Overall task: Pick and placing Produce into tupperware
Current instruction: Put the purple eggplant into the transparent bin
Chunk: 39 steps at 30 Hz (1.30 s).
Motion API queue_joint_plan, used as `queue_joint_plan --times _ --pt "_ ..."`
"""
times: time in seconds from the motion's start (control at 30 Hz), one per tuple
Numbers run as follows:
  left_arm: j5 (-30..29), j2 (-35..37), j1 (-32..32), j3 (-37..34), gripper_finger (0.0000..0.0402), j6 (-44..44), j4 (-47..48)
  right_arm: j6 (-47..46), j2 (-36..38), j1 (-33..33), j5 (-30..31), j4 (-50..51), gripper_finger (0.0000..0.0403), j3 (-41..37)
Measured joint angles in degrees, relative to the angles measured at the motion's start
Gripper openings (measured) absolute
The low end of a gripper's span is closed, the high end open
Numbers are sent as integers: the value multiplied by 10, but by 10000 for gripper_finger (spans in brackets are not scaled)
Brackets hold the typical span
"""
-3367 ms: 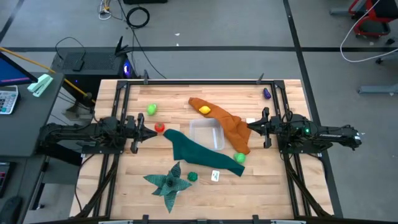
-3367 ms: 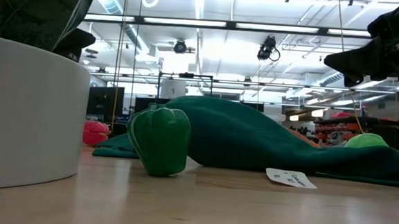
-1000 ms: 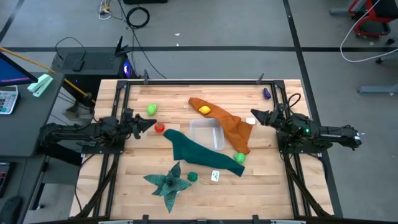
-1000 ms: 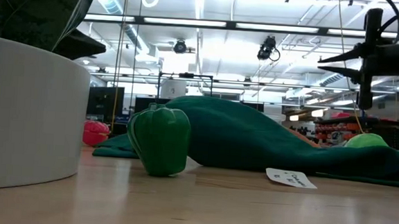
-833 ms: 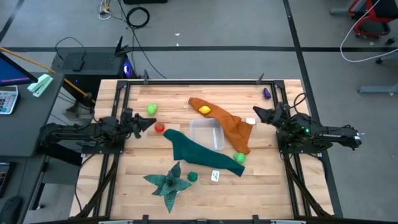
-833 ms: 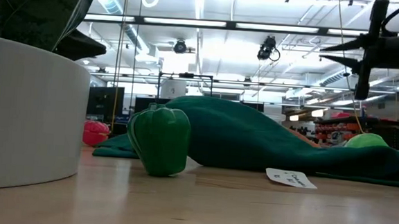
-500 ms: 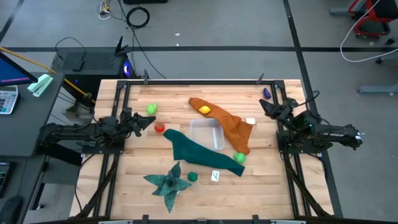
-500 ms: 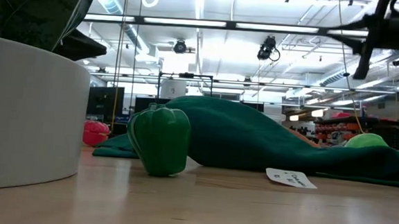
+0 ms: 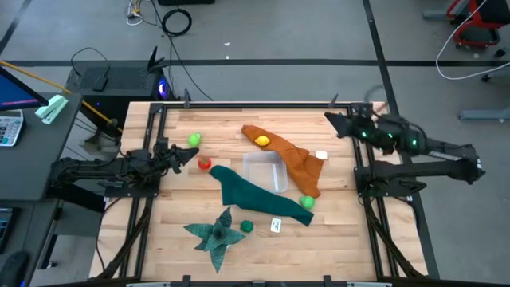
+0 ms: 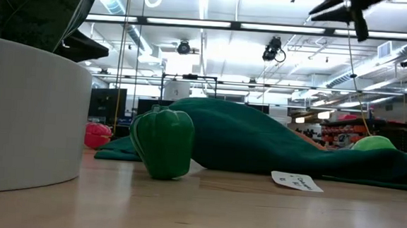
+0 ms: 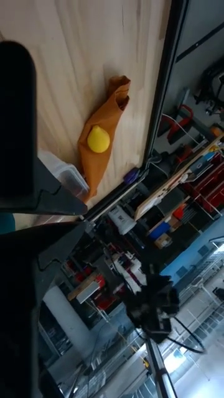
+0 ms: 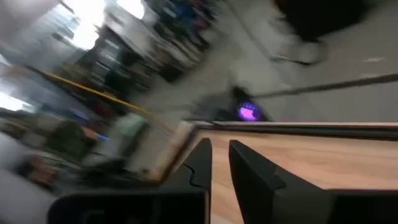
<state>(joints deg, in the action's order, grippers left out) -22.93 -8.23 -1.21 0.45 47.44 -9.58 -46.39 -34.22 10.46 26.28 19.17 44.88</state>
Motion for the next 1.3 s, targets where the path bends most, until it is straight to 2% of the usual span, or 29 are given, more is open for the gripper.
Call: queue_joint_plan --times 0.27,0.33,0.43,0.53,0.67,0.9,1.03,1.3 --pt "0 0 0 0 36 1 0 100 -222 108 -96 325 67 296" --pt "0 0 0 0 39 5 0 125 -275 137 -103 399 79 363" --pt "0 0 0 0 40 16 1 161 -343 182 -110 497 97 441" --pt "0 0 0 0 38 23 1 195 -398 223 -117 560 117 488" --pt "0 0 0 0 35 27 1 217 -447 263 -117 602 145 494" --pt "0 0 0 0 41 29 6 221 -497 292 -100 621 185 434" --pt "0 0 0 0 38 29 6 211 -511 292 -58 619 217 387" --pt "0 0 0 0 34 28 6 219 -504 292 -45 573 284 290"
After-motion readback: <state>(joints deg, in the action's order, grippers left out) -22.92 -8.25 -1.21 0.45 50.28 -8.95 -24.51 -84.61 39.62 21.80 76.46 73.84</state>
